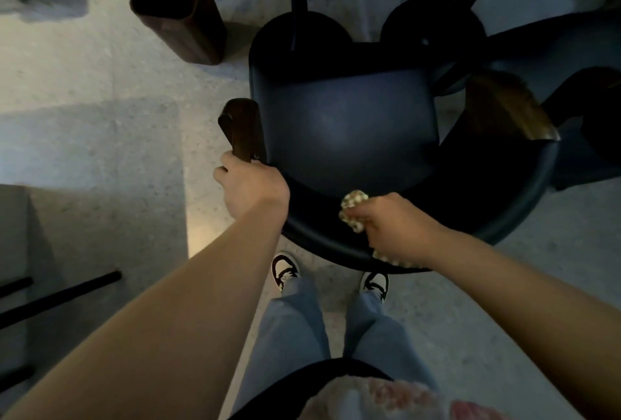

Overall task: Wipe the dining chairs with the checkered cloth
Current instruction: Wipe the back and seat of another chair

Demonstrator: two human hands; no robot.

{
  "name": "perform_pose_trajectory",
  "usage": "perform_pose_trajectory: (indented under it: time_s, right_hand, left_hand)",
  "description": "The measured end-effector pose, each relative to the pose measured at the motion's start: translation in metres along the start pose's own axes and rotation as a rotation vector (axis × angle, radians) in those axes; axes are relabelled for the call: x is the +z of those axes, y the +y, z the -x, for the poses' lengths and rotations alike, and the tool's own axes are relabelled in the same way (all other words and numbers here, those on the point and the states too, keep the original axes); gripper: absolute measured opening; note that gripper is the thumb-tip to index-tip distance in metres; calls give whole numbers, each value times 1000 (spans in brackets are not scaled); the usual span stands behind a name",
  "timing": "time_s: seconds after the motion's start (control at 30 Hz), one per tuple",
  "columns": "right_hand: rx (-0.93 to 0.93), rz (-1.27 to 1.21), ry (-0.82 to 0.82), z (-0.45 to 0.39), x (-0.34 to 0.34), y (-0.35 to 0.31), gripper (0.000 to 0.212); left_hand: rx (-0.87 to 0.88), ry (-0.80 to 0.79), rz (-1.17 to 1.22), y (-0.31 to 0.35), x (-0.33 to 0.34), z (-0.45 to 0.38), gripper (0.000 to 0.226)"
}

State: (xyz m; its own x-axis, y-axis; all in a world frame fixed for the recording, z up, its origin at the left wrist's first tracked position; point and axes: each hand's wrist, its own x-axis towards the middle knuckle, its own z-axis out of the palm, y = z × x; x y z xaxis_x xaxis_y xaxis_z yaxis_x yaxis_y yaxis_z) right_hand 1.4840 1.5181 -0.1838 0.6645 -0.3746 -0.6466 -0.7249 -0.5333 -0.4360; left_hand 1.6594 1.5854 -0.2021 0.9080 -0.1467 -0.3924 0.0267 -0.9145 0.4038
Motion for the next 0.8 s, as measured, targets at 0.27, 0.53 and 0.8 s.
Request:
perform_pose_trajectory:
  time_s: [0.27, 0.53, 0.8]
  right_hand:
    - [102, -673, 201, -105, 0, -49, 21]
    - [0, -516, 30, -120, 29, -28, 34]
    - [65, -210, -143, -115, 2, -9, 27]
  left_hand:
    - [15, 44, -23, -1, 6, -5, 30]
    - [39, 67, -36, -4, 8, -7, 30]
    - [37, 59, -54, 0, 5, -4, 30]
